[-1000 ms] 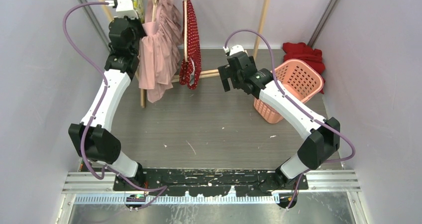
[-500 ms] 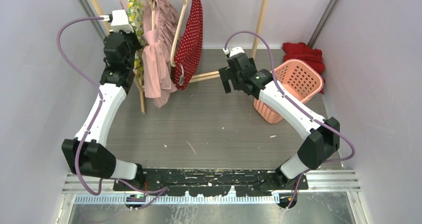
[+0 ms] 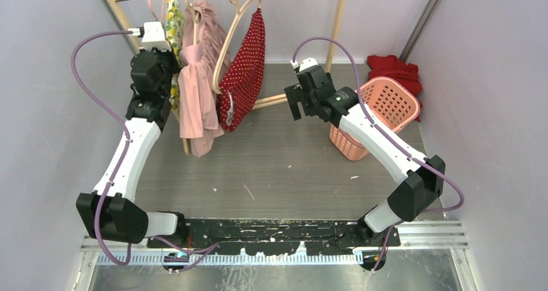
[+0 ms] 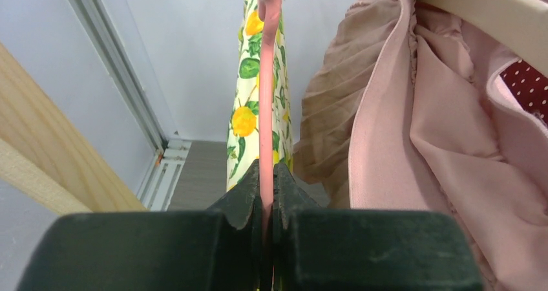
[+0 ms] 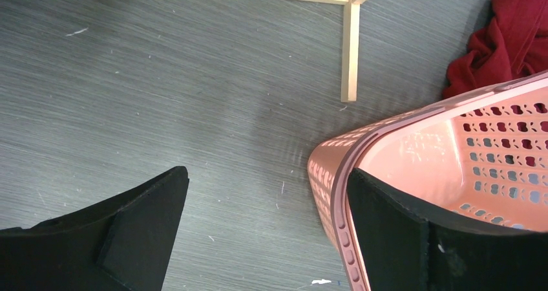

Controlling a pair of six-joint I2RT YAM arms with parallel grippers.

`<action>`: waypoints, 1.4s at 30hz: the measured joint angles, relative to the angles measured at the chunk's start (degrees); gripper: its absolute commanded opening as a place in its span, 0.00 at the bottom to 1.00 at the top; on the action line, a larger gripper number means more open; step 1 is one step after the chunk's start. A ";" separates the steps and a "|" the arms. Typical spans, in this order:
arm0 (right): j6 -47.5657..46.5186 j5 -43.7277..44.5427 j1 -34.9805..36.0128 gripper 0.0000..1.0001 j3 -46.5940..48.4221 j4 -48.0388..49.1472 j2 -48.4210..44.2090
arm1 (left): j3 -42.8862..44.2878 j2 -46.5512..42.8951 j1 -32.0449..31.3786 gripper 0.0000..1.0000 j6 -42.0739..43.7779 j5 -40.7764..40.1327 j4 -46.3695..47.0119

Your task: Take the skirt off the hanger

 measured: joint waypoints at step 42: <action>0.09 -2.21 0.00 0.97 -3.41 -0.26 1.46 | -1.16 -3.93 0.07 0.00 0.44 1.64 8.74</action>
